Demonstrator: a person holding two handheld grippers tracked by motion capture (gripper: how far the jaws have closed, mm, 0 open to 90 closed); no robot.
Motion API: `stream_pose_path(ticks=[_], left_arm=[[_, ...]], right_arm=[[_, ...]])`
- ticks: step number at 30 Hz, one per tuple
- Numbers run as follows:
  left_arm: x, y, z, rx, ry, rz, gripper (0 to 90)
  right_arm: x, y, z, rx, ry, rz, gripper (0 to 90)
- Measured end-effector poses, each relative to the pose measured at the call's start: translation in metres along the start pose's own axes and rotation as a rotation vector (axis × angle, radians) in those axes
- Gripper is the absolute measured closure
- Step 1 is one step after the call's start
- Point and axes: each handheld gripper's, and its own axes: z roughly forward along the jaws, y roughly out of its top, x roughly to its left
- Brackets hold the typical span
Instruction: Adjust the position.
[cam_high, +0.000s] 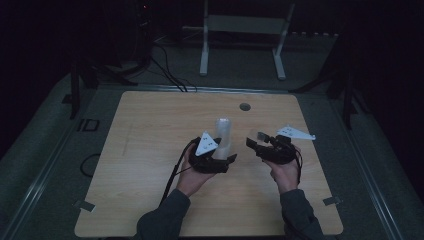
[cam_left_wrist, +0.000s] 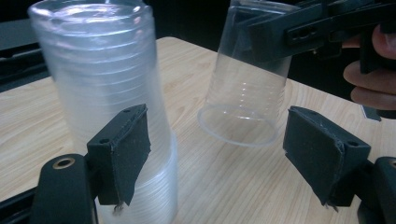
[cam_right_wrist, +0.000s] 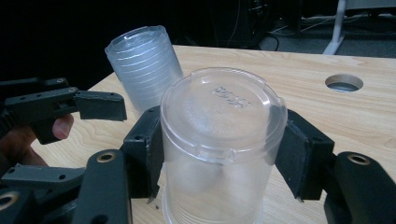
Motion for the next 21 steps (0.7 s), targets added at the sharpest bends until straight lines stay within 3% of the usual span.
stream_pose_path(ticks=[5, 21], left_arm=[[-0.002, 0.002, 0.003, 0.0, -0.006, 0.005, 22.6], [-0.01, 0.004, 0.016, 0.001, -0.014, 0.034, 22.6]], right_arm=[[-0.002, -0.002, 0.0, -0.008, 0.026, 0.033, 39.7], [-0.001, -0.006, 0.002, 0.002, 0.041, 0.047, 39.9]])
